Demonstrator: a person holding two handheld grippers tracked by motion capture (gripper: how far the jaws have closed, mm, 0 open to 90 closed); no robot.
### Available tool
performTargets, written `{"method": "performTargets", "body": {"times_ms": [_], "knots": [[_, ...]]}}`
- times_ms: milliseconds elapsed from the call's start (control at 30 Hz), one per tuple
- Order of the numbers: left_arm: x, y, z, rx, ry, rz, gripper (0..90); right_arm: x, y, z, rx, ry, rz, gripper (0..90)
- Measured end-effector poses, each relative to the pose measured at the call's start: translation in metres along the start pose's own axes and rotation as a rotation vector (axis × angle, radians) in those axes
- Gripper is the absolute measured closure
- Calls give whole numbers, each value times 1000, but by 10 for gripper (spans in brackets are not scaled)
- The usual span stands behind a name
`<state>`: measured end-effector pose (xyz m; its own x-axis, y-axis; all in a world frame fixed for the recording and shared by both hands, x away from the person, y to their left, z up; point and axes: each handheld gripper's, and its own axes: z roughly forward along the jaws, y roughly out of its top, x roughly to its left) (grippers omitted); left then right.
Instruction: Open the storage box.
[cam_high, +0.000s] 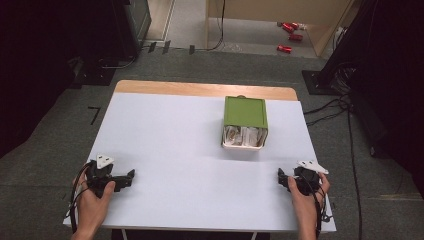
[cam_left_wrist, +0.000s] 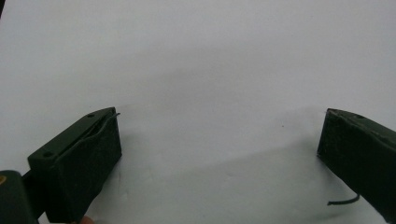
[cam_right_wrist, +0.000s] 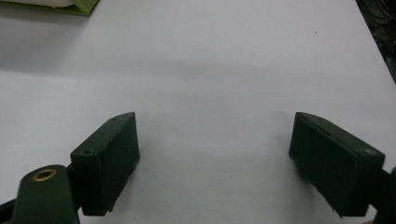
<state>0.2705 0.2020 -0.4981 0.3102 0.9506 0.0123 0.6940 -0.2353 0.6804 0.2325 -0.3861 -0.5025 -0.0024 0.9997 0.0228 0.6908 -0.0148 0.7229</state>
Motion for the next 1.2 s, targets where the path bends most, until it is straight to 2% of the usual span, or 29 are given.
{"method": "performTargets", "body": {"times_ms": [267,300,333,400,600,867,1200], "knots": [[0,0,0,1,1,0,0,3,3,-1,13,-10,21,139],[0,0,0,1,1,0,0,5,5,-2,11,17,32,138],[0,0,0,1,1,0,0,5,5,-2,11,17,32,138],[0,0,0,1,1,1,0,8,10,-7,-23,24,35,138],[0,0,0,1,1,1,0,13,24,-17,-71,50,34,138],[0,0,0,0,1,1,0,33,48,-28,-143,87,25,138],[0,0,0,0,1,1,0,51,65,-26,-165,117,12,139]]}}
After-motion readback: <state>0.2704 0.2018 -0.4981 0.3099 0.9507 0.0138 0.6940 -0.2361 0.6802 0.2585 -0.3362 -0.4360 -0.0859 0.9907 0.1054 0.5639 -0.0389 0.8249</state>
